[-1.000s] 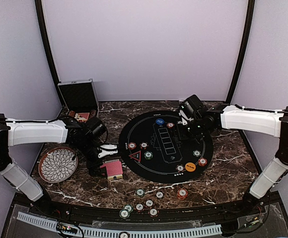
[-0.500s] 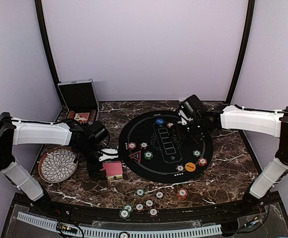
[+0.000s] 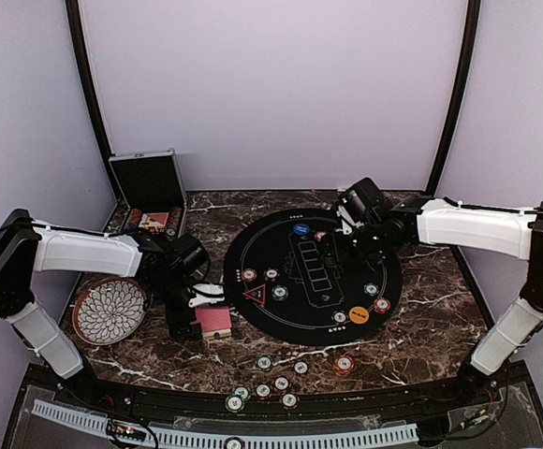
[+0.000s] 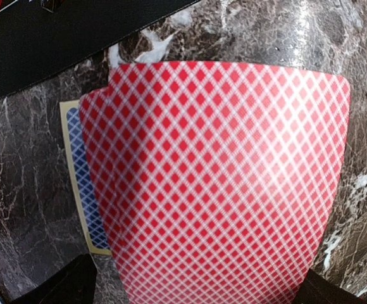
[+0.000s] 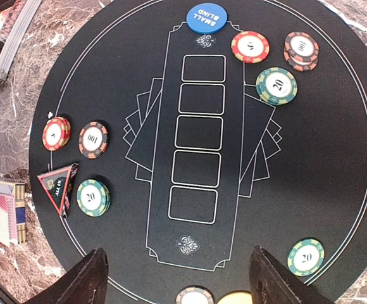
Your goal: Distribute texas hold em gaming equipment
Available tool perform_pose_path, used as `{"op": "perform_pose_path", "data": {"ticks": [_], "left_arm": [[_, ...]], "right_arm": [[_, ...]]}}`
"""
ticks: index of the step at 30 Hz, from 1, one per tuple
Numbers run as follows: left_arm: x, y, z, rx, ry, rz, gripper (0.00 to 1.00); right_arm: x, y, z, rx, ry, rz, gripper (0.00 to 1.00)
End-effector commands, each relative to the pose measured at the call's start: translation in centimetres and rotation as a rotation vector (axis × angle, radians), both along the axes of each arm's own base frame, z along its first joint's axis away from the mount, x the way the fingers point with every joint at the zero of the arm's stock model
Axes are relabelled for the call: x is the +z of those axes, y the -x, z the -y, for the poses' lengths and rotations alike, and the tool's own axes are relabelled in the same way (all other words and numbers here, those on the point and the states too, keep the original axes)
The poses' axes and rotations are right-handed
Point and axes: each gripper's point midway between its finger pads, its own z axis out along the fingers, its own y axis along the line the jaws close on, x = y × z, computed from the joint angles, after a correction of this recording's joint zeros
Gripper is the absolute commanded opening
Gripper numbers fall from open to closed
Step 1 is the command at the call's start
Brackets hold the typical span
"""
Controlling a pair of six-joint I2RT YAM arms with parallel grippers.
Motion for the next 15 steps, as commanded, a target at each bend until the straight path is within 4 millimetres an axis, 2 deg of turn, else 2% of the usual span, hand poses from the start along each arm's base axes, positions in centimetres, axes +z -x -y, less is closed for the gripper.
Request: {"op": "perform_pose_path", "data": {"ticks": [1,15], "left_arm": [[-0.53,0.24,0.02,-0.023,-0.008,0.002,0.99],[-1.40,0.93,-0.17,-0.068,-0.017,-0.019,0.99]], "right_arm": [[1.27,0.28,-0.54,0.010,-0.041,0.027,0.78],[0.77,0.64,-0.48,0.011,-0.049,0.015,0.77]]}}
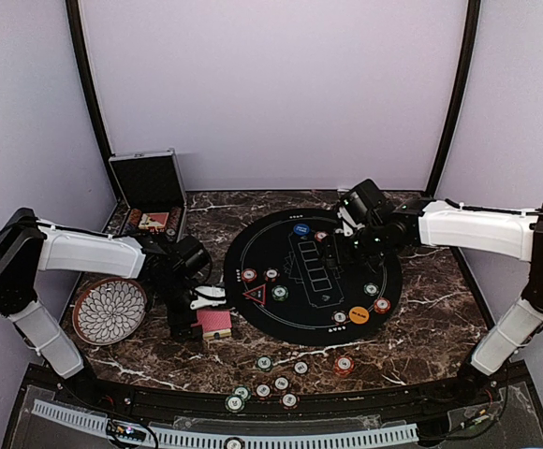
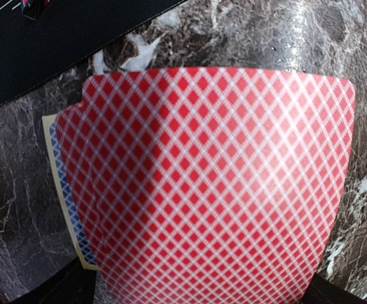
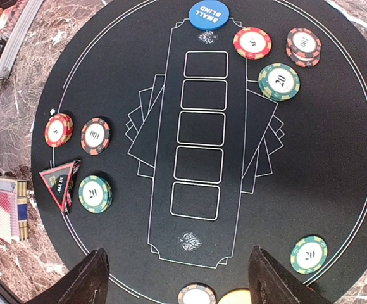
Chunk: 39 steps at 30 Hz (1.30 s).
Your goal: Distribute texas hold em gaming equipment
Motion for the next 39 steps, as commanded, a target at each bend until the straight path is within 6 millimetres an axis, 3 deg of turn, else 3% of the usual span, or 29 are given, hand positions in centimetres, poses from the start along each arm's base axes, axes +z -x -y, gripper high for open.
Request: {"op": "perform_pose_path", "data": {"ticks": [1,15,21,29,39], "left_arm": [[-0.7,0.9,-0.5,-0.042,-0.015,-0.014,0.99],[-0.9,1.2,-0.9,-0.083,-0.030,-0.010,0.97],[-1.0,1.1,-0.6,-0.075,-0.017,-0.012,0.81],[-1.2,1.1,-0.6,-0.068,-0.016,-0.009,0.71],[-1.4,0.6,-0.7,-0.054,-0.015,0.020,0.54]], "right_arm": [[0.9,0.3,-0.6,0.008,-0.040,0.022,0.76],[0.7,0.7,-1.0,0.019,-0.076,0.006,0.67],[0.3,1.0,-1.2,0.027,-0.084,-0.009,0.61],[0.1,0.9,-1.3,0.028,-0.084,-0.009,0.59],[0.3,1.6,-3.2,0.064,-0.192,-0.057,0.59]]}}
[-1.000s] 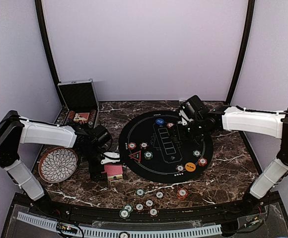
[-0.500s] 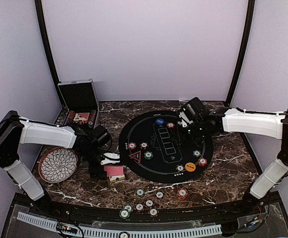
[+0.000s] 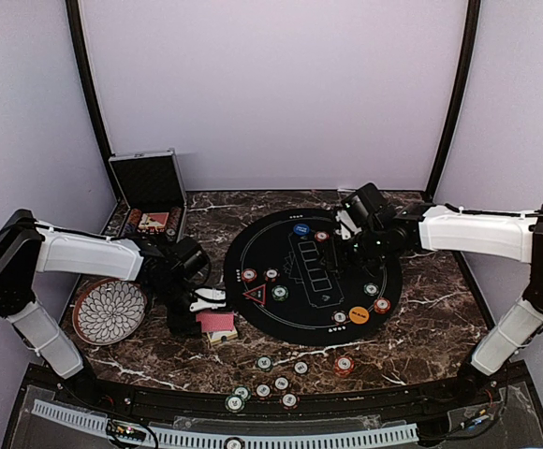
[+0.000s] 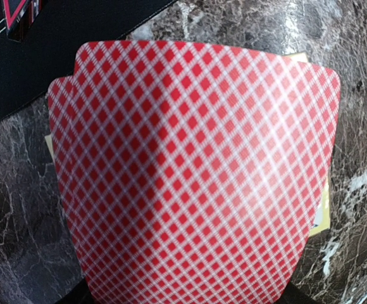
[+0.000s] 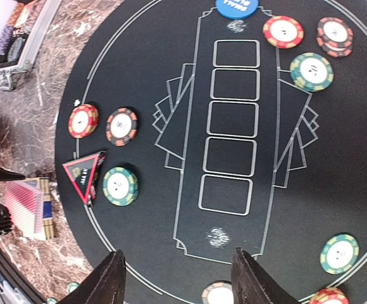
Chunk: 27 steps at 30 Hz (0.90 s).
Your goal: Distribute texas hold em gaming equipment
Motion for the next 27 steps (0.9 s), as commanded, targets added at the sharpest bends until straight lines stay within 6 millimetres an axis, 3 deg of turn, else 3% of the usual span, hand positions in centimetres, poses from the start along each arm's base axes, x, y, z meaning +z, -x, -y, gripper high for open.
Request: {"op": "perform_pose_path", "data": {"ticks": [1,8,12,22,27], "left_arm": [[-1.1,0.1,-0.8,0.008,-0.033,0.022,0.51],[-1.0,-0.4,-0.6,0.018,-0.016,0.059,0.43],[-0.9,-0.8,-1.0,0.030,-0.023,0.097,0.30],[-0.4,-0.6,-0.8,0.028,-0.010,0.083,0.05],[0.0,0.0,-0.4,0.016,0.012,0.050,0.00]], "right_arm": [[0.8,0.7,-2.2,0.035,-0.117,-0.019,0.59],[0.2,2.0,-5.9,0.105,-0.293,-0.121,0.61],[-0.4,2.6,-7.8,0.139,-0.358,-0.178,0.62],[-1.9,4.2,-11.6,0.231,-0.418,-0.268,0.66],[-2.3,4.5,-13.0,0.263,-0.444,-0.298,0.67]]}}
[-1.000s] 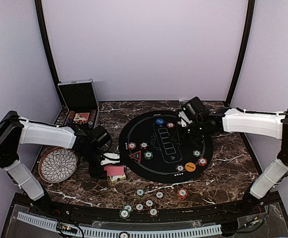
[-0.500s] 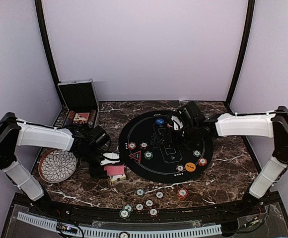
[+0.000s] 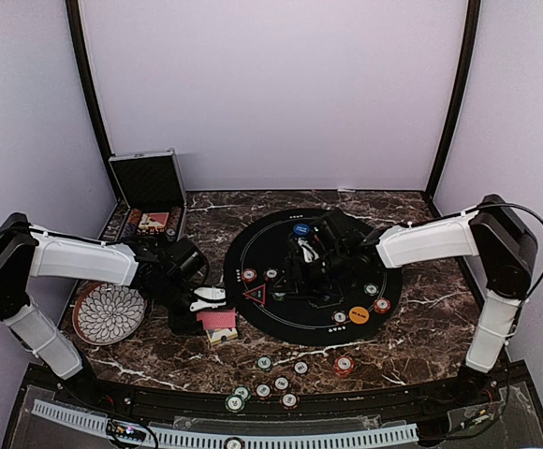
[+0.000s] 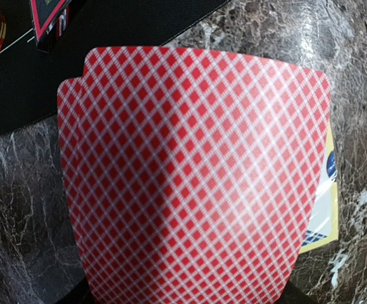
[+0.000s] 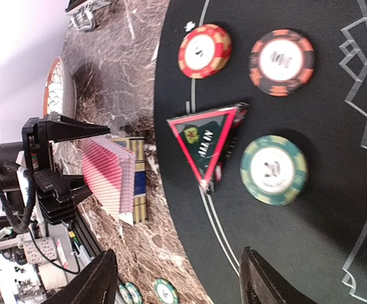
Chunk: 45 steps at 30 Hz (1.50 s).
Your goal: Distribute texas hold em gaming equipment
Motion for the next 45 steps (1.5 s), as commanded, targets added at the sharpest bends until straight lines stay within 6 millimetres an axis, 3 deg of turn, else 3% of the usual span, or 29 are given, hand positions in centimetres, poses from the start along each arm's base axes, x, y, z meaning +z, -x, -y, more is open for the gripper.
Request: {"op": "perform_pose_path", "data": {"ticks": [1,17,28,45], "left_arm": [[-0.2,0.9,-0.6,-0.003,-0.022,-0.031,0.00],[3.2,1.2,0.7,-0.007,0.054,-0.057,0.00],[3.8,1.1,1.4,0.012,0.097,-0.070,0.00],[8.1,-0.4,3.4,0.016,0.161,-0.057,0.00]], "right_arm": [[1.7,0.0,-2.7,0.049,-0.100,0.004,0.68],[1.7,0.1,-4.5,0.081,-0.160,-0.018,0.68],[1.7,0.6,-5.6,0.106,-0.195,-0.038,0.68],[4.5,0.9,-8.0,0.110,-0.366,-0.093,0.72]]}}
